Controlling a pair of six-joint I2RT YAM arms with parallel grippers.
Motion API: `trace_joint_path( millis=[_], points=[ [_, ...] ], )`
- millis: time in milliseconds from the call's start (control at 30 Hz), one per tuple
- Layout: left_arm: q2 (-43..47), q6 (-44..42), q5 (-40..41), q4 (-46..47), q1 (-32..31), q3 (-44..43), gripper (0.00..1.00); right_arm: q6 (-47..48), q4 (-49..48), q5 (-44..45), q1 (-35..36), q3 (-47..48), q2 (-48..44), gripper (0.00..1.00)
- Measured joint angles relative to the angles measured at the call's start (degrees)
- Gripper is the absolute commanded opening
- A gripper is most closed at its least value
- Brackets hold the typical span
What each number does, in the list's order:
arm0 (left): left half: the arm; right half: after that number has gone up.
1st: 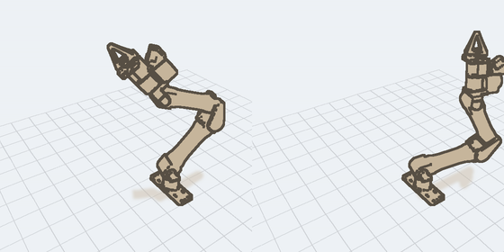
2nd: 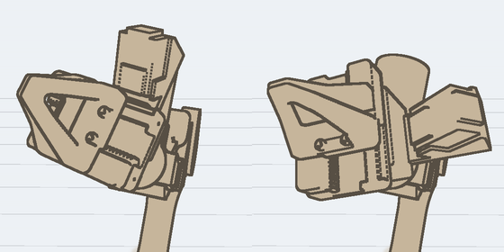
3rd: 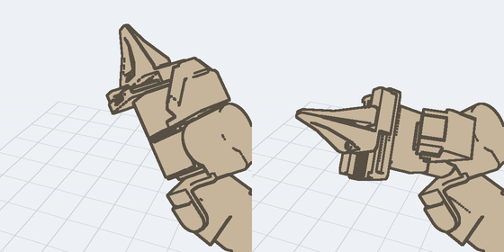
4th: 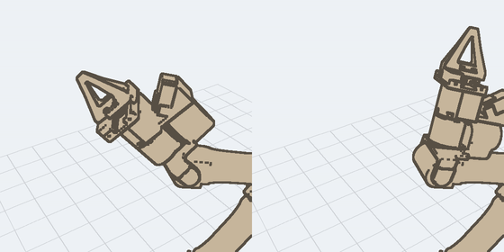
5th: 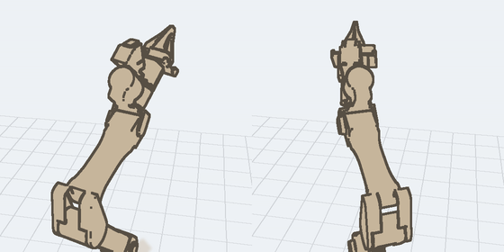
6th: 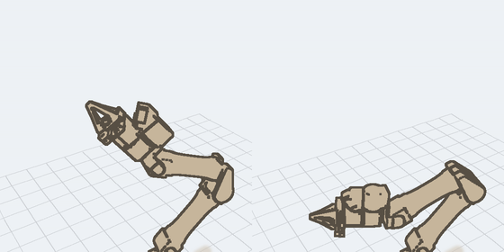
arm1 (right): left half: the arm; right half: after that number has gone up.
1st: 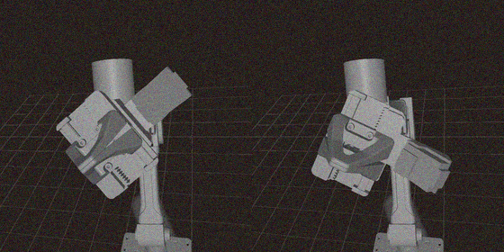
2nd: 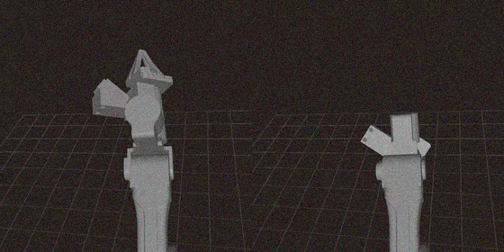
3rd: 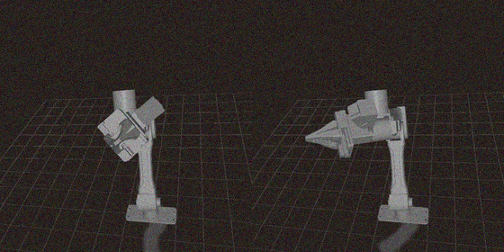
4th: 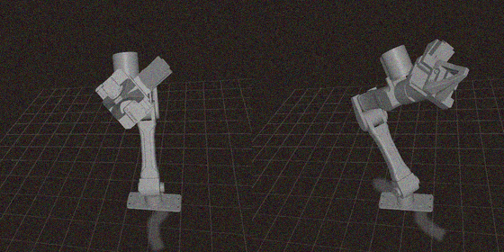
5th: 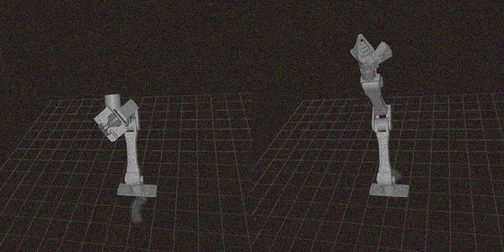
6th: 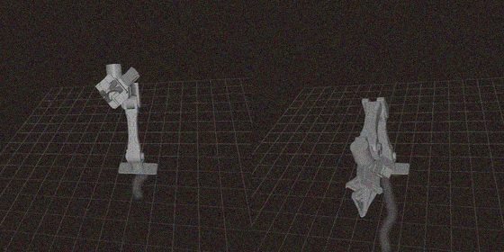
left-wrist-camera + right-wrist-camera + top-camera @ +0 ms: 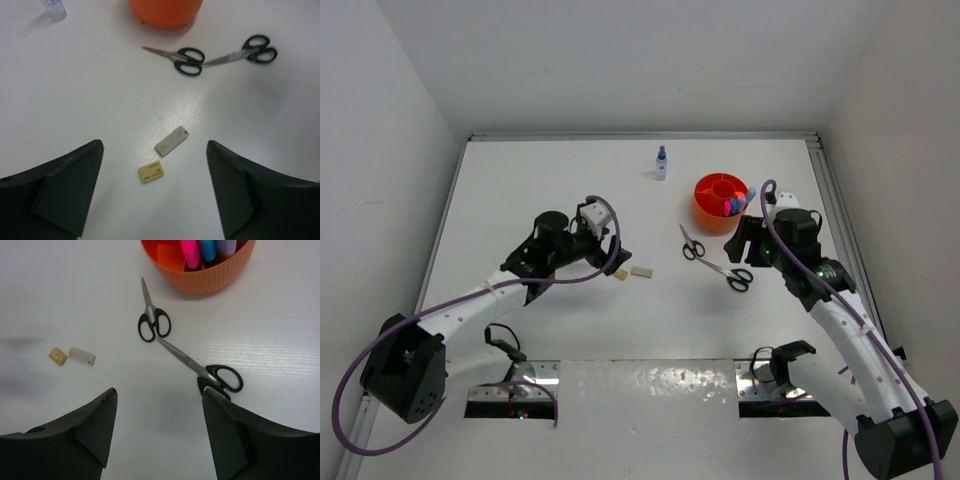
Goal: Sort the stationery into containers
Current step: Pick up the stationery from the center of the board.
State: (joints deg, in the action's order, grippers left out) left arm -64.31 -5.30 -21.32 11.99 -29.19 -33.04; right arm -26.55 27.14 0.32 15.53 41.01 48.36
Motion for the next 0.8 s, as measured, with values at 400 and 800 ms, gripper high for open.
trace_joint_path(
  millis=[400,800],
  points=[
    [-17.9,-28.7,-8.2,-26.5,-3.7,-16.3,0.76,-2.1,2.6,-6.7,1.1,-0.1,-2.8,0.66],
    [-38.4,-44.1,-10.5,-36.8,-5.3,-28.5,0.82,-2.6,3.0,-9.0,1.2,-0.9,-5.6,0.67]
  ],
)
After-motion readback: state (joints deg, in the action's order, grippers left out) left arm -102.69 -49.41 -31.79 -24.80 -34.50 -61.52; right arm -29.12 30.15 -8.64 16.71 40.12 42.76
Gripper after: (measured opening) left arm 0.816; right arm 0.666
